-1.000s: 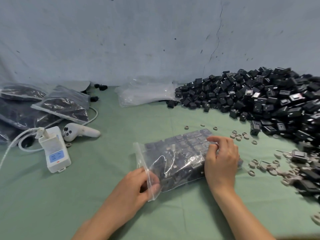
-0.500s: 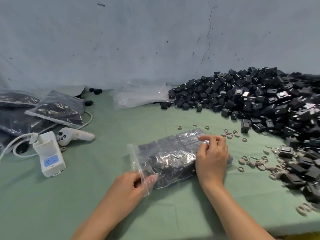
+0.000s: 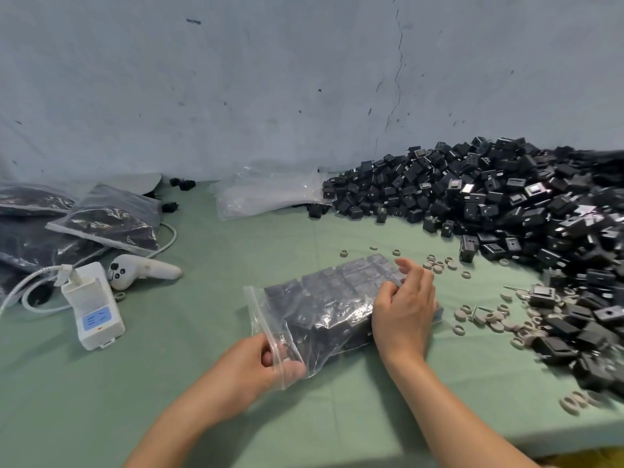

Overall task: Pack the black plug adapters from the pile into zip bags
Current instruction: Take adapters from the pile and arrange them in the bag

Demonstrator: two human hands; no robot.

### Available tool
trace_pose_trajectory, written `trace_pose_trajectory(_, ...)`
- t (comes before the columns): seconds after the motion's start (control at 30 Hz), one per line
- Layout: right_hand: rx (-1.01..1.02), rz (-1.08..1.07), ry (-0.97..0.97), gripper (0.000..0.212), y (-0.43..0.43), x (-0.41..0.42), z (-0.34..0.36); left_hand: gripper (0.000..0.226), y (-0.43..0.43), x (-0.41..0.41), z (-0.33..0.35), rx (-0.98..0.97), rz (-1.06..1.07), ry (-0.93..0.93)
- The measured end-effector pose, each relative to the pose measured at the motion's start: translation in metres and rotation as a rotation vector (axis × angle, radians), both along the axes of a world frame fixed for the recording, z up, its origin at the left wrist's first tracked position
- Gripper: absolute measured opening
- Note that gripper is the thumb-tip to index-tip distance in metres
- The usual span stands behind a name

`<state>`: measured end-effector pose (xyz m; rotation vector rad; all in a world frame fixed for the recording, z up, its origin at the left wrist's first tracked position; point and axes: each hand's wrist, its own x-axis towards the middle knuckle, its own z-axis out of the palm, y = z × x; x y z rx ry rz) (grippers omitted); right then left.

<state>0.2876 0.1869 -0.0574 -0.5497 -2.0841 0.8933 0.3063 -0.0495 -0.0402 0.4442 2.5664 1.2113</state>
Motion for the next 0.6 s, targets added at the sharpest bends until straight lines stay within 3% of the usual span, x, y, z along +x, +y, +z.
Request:
trace_pose_trajectory(0.07, 0.004, -0.004, -0.002, 0.037, 0.000, 0.000, 0.000, 0.059, 0.000, 0.001, 0.000, 0.037, -0.009, -0.009)
trace_pose_trajectory(0.23, 0.004, -0.007, -0.002, 0.036, 0.001, -0.002, -0.001, 0.013, -0.008, 0.000, 0.002, 0.127, -0.050, -0.066)
trace_pose_trajectory(0.43, 0.001, -0.009, 0.004, 0.035, 0.001, -0.003, -0.002, 0.016, -0.007, -0.002, -0.003, -0.060, 0.041, 0.061)
trace_pose_trajectory(0.6, -0.083, -0.005, 0.036, 0.032, 0.001, 0.000, -0.001, 0.017, -0.019, -0.003, 0.008, 0.068, -0.080, -0.049)
